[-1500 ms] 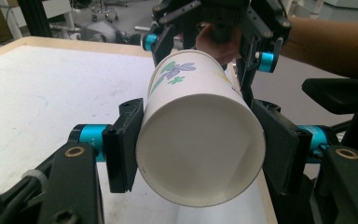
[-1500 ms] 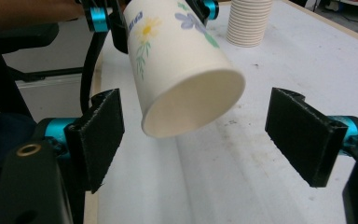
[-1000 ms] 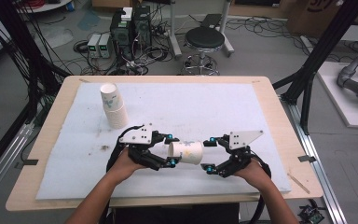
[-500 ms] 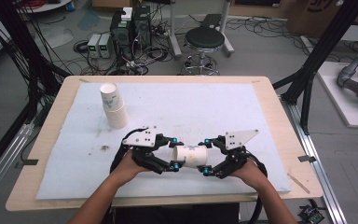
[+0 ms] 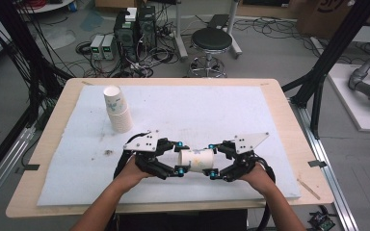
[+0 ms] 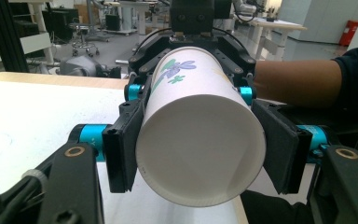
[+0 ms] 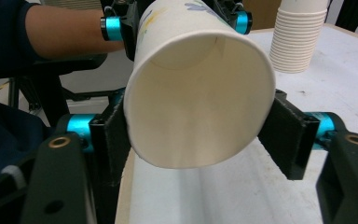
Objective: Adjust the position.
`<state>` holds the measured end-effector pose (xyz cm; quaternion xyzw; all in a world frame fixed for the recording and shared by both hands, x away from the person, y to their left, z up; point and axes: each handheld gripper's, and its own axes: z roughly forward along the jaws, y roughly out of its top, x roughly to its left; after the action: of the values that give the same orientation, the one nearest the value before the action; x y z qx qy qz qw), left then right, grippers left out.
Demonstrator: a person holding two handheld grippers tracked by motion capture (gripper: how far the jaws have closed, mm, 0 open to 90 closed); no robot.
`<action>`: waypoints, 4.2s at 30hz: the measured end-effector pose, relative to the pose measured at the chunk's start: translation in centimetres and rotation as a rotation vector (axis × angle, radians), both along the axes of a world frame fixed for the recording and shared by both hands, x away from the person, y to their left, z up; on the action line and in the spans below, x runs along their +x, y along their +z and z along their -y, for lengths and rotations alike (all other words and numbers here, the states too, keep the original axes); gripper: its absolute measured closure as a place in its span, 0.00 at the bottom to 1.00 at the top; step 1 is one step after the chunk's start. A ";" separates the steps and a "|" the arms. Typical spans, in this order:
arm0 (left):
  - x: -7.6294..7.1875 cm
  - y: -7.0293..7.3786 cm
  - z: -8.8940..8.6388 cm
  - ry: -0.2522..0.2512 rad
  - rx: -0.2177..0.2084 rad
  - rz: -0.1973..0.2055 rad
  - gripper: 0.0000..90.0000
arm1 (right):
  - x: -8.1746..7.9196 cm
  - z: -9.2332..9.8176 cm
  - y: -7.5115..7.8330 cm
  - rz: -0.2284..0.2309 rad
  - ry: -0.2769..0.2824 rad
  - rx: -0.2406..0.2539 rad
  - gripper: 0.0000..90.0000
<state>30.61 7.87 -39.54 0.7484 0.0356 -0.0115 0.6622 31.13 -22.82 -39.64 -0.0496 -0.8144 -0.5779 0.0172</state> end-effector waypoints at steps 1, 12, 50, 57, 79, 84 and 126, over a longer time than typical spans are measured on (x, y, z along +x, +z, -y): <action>0.0 0.0 0.0 0.001 -0.001 -0.002 0.41 | 0.0 0.0 0.0 -0.001 -0.001 0.003 0.38; -0.1 -0.4 0.0 0.011 -0.003 -0.011 0.41 | 0.2 0.2 0.2 -0.016 0.004 0.007 0.42; 0.9 2.2 1.9 0.080 0.574 0.034 0.21 | 1.3 -4.6 4.5 0.099 0.016 -0.540 0.41; 0.9 2.1 2.2 0.076 0.628 0.039 0.22 | 1.4 -5.4 4.5 0.109 0.025 -0.608 0.41; 1.1 1.6 3.4 0.037 0.725 0.022 0.29 | 1.2 -7.0 4.2 0.118 0.059 -0.694 0.41; 1.3 1.4 3.8 0.021 0.727 0.014 0.33 | 1.2 -7.3 4.1 0.116 0.066 -0.703 0.41; 0.1 -1.9 -2.6 0.292 0.323 -0.037 0.40 | 0.3 -0.6 3.9 0.067 -0.209 -0.258 0.24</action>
<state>30.73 10.43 -41.47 0.8314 0.1572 0.0765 0.5275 31.39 -22.22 -35.72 -0.1164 -0.8725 -0.4684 -0.0767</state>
